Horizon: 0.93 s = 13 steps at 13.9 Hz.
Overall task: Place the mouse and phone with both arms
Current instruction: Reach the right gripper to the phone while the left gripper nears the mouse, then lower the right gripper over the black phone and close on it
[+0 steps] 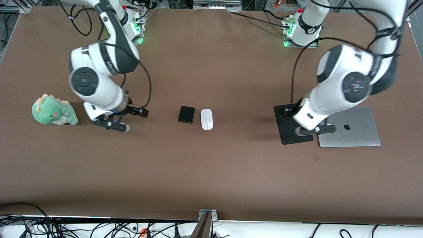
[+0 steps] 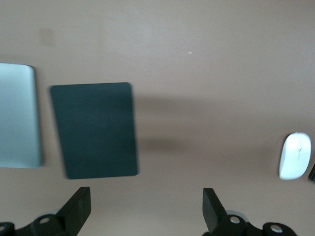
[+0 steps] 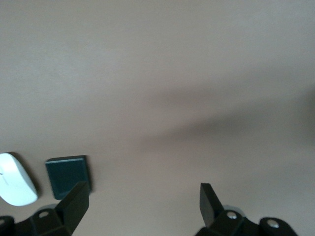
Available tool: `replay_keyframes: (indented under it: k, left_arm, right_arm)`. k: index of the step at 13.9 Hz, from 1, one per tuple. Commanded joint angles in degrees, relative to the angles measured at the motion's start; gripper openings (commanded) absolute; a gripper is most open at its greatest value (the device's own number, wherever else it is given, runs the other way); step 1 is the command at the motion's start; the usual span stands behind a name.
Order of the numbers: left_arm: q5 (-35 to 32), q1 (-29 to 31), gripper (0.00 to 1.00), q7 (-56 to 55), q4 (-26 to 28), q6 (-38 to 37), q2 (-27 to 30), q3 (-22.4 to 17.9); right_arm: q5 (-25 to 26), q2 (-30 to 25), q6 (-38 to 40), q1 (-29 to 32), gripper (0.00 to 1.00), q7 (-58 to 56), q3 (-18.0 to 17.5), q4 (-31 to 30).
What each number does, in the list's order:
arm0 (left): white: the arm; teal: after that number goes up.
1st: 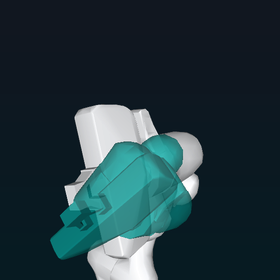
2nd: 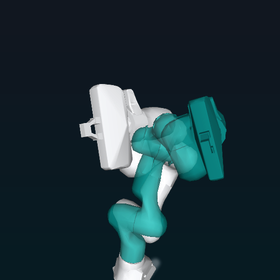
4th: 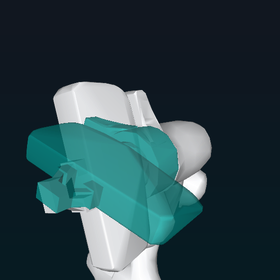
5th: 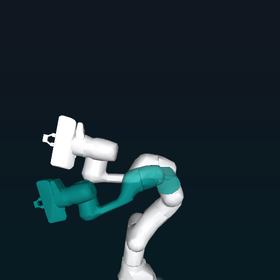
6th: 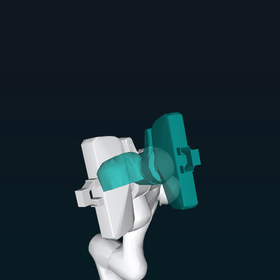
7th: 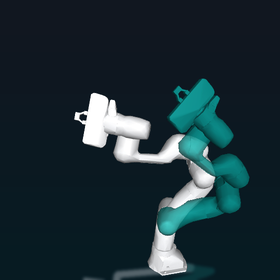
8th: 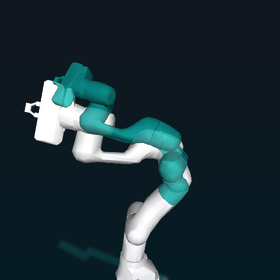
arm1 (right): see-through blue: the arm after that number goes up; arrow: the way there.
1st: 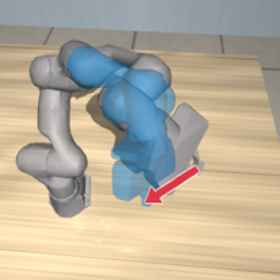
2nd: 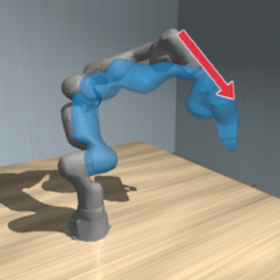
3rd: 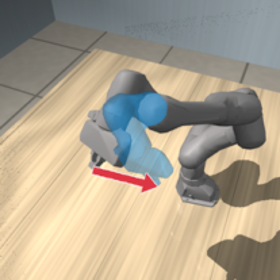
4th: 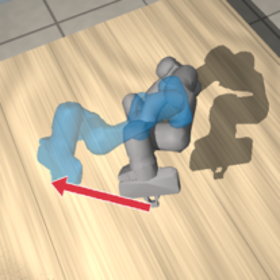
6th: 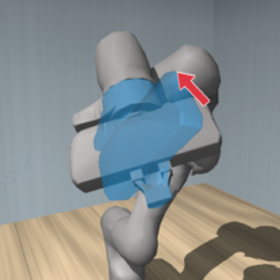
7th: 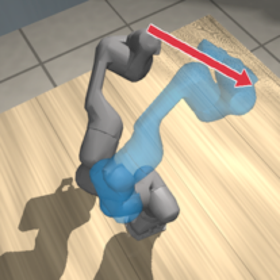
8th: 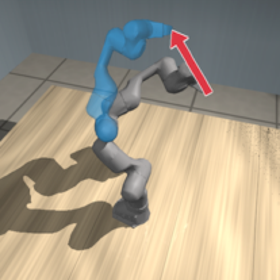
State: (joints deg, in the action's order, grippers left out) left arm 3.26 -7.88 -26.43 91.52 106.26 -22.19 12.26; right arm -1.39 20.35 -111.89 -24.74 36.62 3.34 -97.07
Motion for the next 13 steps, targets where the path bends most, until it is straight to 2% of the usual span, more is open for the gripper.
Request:
replay_keyframes:
  k: [1, 6, 13]
  left_arm:
    - [0.79, -1.88, 1.00, -2.92, -1.26, 2.97, -3.12, -0.22]
    - [3.07, -1.97, 1.00, -3.01, -1.70, 3.16, -4.62, -0.22]
    - [3.07, -2.58, 1.00, -4.06, -1.96, 3.16, -4.62, -0.31]
  right_arm:
    - [-0.54, 2.40, -4.29, -4.34, 1.00, 8.27, 0.61, -0.22]
    - [-0.45, 6.10, -9.57, -9.79, 1.00, 16.71, 0.61, -0.31]
    - [0.87, 10.76, -20.72, -15.77, 1.00, 14.37, 0.70, -4.08]
